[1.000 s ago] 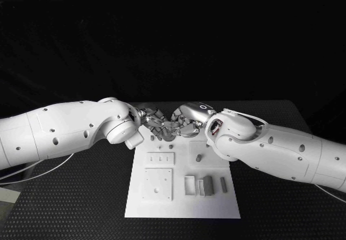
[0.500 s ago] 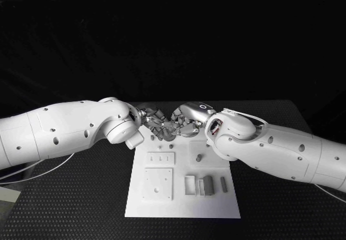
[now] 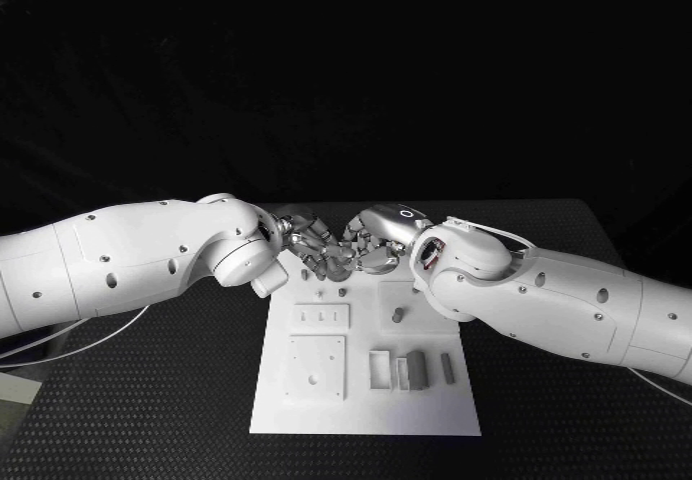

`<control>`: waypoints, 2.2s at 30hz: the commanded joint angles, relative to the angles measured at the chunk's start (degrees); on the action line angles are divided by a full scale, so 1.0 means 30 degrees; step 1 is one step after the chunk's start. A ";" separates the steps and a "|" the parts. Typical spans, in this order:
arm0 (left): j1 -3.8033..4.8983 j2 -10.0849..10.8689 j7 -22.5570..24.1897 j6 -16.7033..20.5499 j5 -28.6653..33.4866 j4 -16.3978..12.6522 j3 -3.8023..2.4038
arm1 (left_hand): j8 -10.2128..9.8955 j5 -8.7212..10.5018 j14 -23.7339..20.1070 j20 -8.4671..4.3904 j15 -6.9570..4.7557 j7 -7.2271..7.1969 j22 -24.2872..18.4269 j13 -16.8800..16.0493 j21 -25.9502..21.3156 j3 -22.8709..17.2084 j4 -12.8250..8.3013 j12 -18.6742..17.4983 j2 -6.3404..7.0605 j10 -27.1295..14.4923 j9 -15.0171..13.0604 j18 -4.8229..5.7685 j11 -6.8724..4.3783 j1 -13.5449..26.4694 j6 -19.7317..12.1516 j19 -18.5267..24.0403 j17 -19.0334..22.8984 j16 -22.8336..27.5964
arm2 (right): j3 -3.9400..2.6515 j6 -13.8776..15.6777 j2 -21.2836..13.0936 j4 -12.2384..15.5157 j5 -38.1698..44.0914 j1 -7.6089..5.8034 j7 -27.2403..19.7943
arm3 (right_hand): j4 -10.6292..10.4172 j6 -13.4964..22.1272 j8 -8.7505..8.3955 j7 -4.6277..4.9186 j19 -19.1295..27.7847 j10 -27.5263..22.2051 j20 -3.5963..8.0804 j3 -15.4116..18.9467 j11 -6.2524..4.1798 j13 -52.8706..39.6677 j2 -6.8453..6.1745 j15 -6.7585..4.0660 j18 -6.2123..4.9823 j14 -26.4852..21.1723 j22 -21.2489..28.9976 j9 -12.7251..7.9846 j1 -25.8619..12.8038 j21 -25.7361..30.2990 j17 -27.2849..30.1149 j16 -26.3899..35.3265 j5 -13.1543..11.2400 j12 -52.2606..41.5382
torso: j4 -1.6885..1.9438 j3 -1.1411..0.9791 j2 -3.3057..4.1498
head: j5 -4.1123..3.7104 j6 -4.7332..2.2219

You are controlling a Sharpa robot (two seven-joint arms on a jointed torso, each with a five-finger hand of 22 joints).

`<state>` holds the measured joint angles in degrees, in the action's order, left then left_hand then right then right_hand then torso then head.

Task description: Assemble the parts on the task board

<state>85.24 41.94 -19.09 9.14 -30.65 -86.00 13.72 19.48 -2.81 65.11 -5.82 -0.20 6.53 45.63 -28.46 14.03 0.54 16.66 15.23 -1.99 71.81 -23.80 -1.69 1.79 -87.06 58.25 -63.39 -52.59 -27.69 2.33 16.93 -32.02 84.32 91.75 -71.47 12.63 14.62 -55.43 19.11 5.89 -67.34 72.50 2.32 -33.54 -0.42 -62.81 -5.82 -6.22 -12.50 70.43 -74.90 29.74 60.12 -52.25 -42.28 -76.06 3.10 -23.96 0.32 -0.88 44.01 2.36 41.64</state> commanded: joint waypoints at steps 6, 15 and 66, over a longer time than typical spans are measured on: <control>0.0005 0.0007 0.0174 0.0111 0.0358 -0.0013 -0.0010 | 0.0177 -0.0016 0.0218 0.0042 -0.0003 -0.0135 0.0092 -0.0127 -0.0016 -0.1318 -0.0012 -0.0160 0.0170 0.0321 -0.0238 -0.0033 -0.0023 -0.1148 0.0255 -0.0107 -0.0200 -0.0247 | -0.0014 -0.0210 0.0051 0.0029 0.0146 0.0013 -0.0156 | 0.0008 -0.0162 0.0058 0.0005 -0.0036 0.0145 0.0094 -0.0081 -0.0028 0.0029 -0.0071 -0.0171 -0.0833 -0.0022 -0.0307 0.0028 -0.0076 -0.0064 -0.0031 0.0010 0.0073 -0.0133 | -0.0004 -0.0014 0.0008 | 0.0014 -0.0009; 0.0005 0.0009 0.0199 0.0249 0.1114 -0.0026 -0.0010 | 0.0158 -0.0022 0.0196 0.0022 -0.0006 -0.0137 0.0129 -0.0166 -0.0029 -0.1659 -0.0023 -0.0206 0.0224 0.0337 -0.0288 -0.0002 -0.0022 -0.1208 0.0246 -0.0089 -0.0258 -0.0262 | -0.0012 -0.0320 0.0155 -0.0079 0.0039 0.0015 -0.0211 | 0.0014 -0.0171 0.0055 0.0002 -0.0039 0.0149 0.0098 -0.0082 -0.0031 0.0037 -0.0075 -0.0173 -0.0833 -0.0016 -0.0308 0.0036 -0.0076 -0.0063 -0.0036 0.0014 0.0072 -0.0133 | -0.0007 -0.0014 0.0002 | 0.0024 -0.0016; 0.0010 0.0184 -0.0782 -0.0031 0.3202 0.0128 -0.0008 | 0.1412 -0.7852 0.1216 -0.1061 -0.1072 -0.1439 0.3333 -0.3245 0.1925 -0.3107 -0.1595 0.2879 0.0675 0.1617 -0.4162 -0.0046 -0.1315 0.1777 0.2301 -0.0832 -0.2903 -0.3732 | -0.0004 0.0885 -0.0775 -0.1933 -0.0036 0.0050 -0.0108 | -0.0788 0.2143 -0.1544 0.0886 0.0586 -0.1209 -0.0304 -0.0341 0.0812 0.0334 -0.2046 0.0642 -0.0833 -0.0829 -0.0186 -0.0425 -0.0042 0.0706 -0.0178 0.0575 0.0070 0.0288 | -0.0019 -0.0022 0.0005 | 0.0307 0.0178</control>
<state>85.22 42.39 -19.53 11.54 -19.63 -85.50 13.74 20.25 -25.98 68.81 -8.52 -3.09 6.85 55.39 -38.02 19.60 -7.63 13.23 23.63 0.06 77.09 -23.93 -0.86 -1.66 -82.15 59.39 -66.04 -61.21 -38.65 2.32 18.95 -34.04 79.01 91.54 -71.33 12.74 12.48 -49.35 14.83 8.59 -65.99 69.30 1.41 -34.56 1.95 -61.82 -11.55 -4.40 -12.47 68.36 -74.90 28.55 59.97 -50.48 -42.71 -74.72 3.11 -23.29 0.25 -0.94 44.04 3.16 42.07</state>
